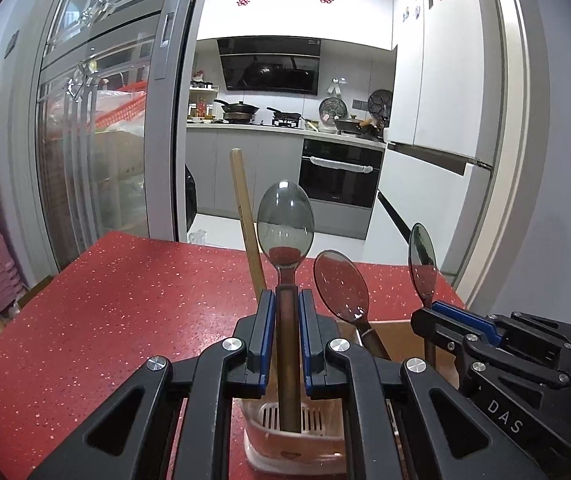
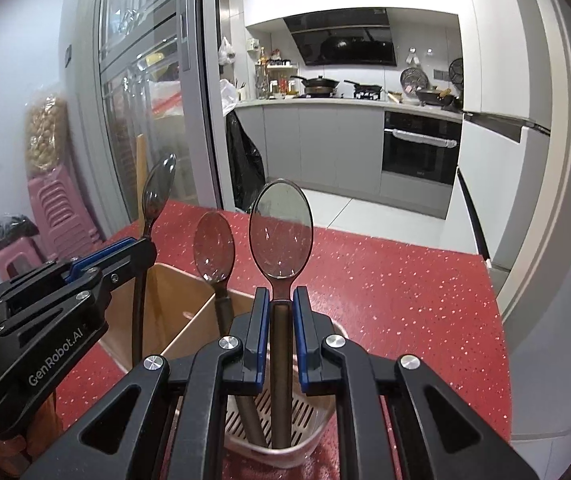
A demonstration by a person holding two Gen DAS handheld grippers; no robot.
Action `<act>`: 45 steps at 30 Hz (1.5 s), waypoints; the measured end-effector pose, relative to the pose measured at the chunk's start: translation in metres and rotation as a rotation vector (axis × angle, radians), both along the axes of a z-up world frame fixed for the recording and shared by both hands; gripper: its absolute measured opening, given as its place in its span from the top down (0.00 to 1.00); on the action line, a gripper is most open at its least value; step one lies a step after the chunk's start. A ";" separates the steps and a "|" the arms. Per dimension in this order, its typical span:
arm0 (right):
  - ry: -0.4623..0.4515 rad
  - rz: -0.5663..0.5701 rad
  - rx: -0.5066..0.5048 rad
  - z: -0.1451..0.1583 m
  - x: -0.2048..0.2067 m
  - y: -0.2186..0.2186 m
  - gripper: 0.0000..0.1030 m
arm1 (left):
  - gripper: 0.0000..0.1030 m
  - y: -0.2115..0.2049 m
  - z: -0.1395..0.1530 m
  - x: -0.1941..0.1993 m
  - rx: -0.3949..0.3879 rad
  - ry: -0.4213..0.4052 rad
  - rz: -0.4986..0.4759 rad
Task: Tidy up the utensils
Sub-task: 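Open both tools to release the spoons into the caddy, then move both tools back over the remaining chopsticks and spoons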
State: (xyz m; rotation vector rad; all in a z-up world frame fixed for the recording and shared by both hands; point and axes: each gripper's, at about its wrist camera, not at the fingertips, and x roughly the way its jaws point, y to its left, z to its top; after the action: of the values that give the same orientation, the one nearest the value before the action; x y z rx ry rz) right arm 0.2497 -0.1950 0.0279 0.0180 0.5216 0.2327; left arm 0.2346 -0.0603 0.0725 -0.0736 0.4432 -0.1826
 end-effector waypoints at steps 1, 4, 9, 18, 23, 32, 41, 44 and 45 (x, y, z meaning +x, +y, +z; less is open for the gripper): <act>0.006 0.001 0.003 0.000 0.000 -0.001 0.87 | 0.65 0.000 0.001 -0.001 0.004 -0.001 -0.003; 0.027 0.016 0.017 -0.002 0.002 -0.002 0.87 | 0.65 0.000 0.000 -0.004 0.016 0.000 -0.011; 0.041 0.030 0.014 -0.002 0.004 -0.001 0.84 | 0.65 0.004 -0.006 0.000 0.006 0.043 -0.028; 0.060 0.037 0.049 0.005 0.002 -0.007 0.65 | 0.65 0.013 -0.009 0.000 -0.027 0.083 -0.032; 0.059 0.050 0.084 0.015 0.001 -0.010 0.59 | 0.65 0.018 -0.005 -0.007 -0.041 0.080 -0.043; 0.089 0.046 0.149 0.017 0.002 -0.014 0.59 | 0.65 0.034 -0.001 -0.009 -0.095 0.107 -0.036; 0.132 0.064 0.179 0.026 0.017 -0.010 0.58 | 0.65 0.043 -0.005 -0.018 -0.038 0.152 -0.017; 0.155 0.093 0.191 0.031 0.027 -0.002 0.58 | 0.64 0.050 -0.009 -0.018 -0.039 0.164 -0.002; 0.165 0.106 0.196 0.033 0.031 0.001 0.58 | 0.64 0.053 -0.010 -0.019 -0.047 0.169 -0.005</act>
State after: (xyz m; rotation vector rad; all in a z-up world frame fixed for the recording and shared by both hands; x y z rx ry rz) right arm 0.2809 -0.1942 0.0607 0.2016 0.6630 0.3877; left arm 0.2156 -0.0074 0.0620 -0.1350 0.6077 -0.1927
